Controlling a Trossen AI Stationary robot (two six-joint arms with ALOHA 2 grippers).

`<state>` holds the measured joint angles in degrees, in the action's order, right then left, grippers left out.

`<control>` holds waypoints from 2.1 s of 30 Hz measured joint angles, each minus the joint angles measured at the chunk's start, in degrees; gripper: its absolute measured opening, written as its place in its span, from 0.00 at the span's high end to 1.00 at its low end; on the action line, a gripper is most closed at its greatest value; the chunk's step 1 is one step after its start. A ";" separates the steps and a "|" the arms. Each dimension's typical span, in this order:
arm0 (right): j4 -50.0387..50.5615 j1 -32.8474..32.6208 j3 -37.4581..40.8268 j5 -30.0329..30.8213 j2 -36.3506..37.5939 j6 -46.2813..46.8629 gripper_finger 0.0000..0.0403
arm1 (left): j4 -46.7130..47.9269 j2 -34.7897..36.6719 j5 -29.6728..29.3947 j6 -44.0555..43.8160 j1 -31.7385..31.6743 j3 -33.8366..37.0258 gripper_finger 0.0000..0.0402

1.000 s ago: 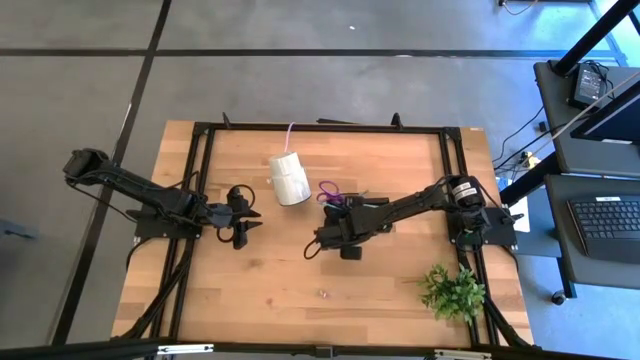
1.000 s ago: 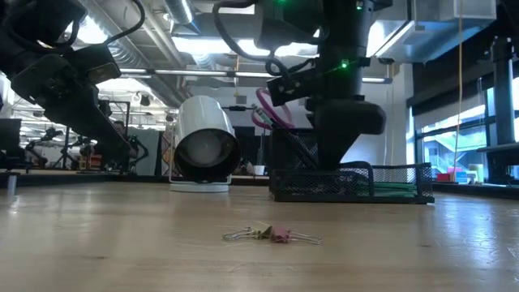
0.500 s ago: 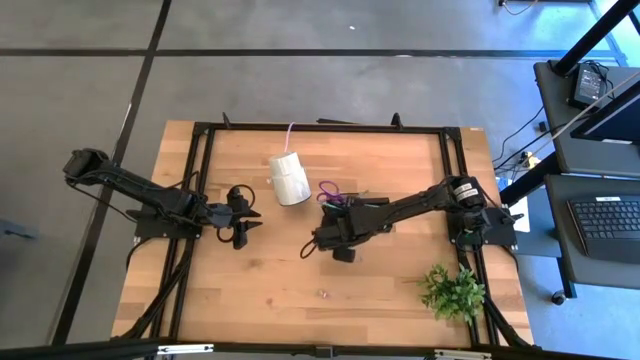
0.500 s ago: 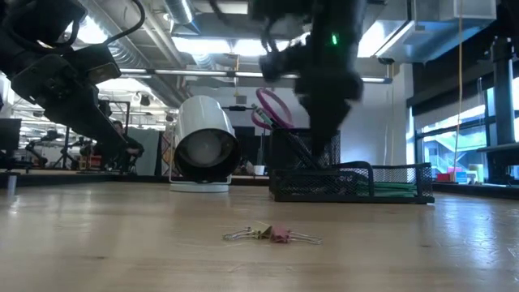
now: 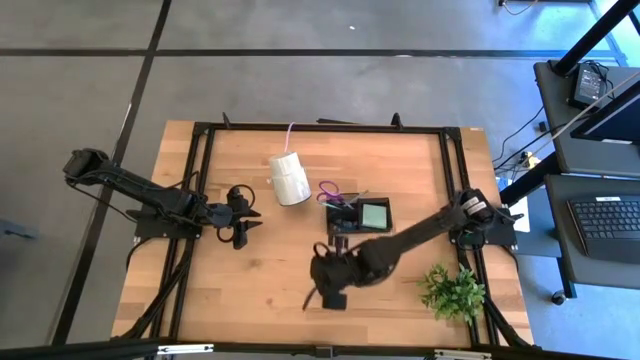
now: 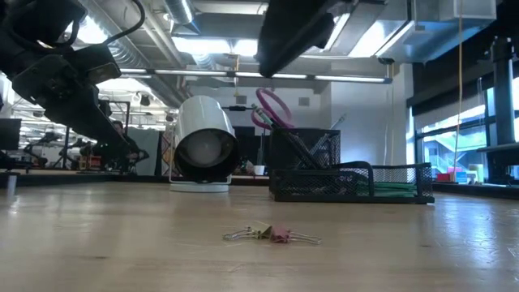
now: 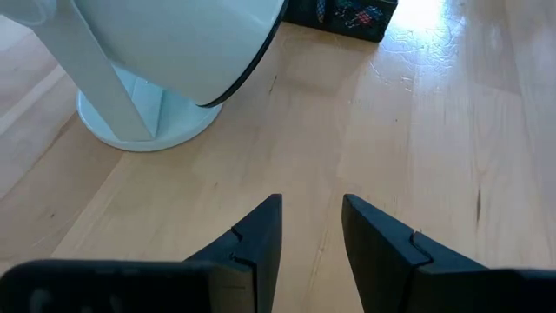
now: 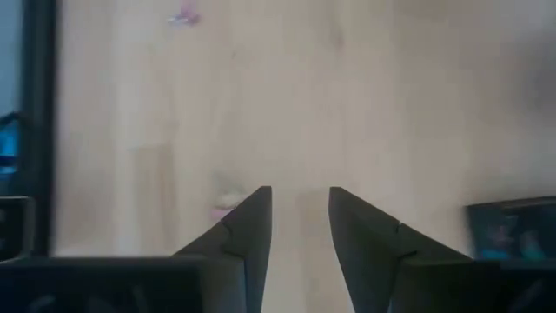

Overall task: Pick and place office supplies into organizer
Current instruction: Put the pink binder clip into the black desk organizer

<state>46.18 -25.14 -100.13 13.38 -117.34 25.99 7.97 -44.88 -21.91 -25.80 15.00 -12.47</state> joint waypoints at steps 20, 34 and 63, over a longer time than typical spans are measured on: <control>-18.08 -8.49 11.21 1.62 -0.31 3.49 0.70 | -0.24 -0.01 0.04 -0.63 0.00 0.00 0.71; -26.52 -8.80 16.86 3.99 -1.61 3.62 0.70 | -0.22 0.00 0.07 -0.64 0.00 0.00 0.71; -26.24 -6.89 16.86 2.99 -5.25 7.01 0.61 | -0.24 0.02 0.09 -0.57 0.00 0.00 0.71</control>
<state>19.94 -32.03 -83.26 16.36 -122.58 32.99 7.73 -44.86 -21.82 -26.37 15.00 -12.47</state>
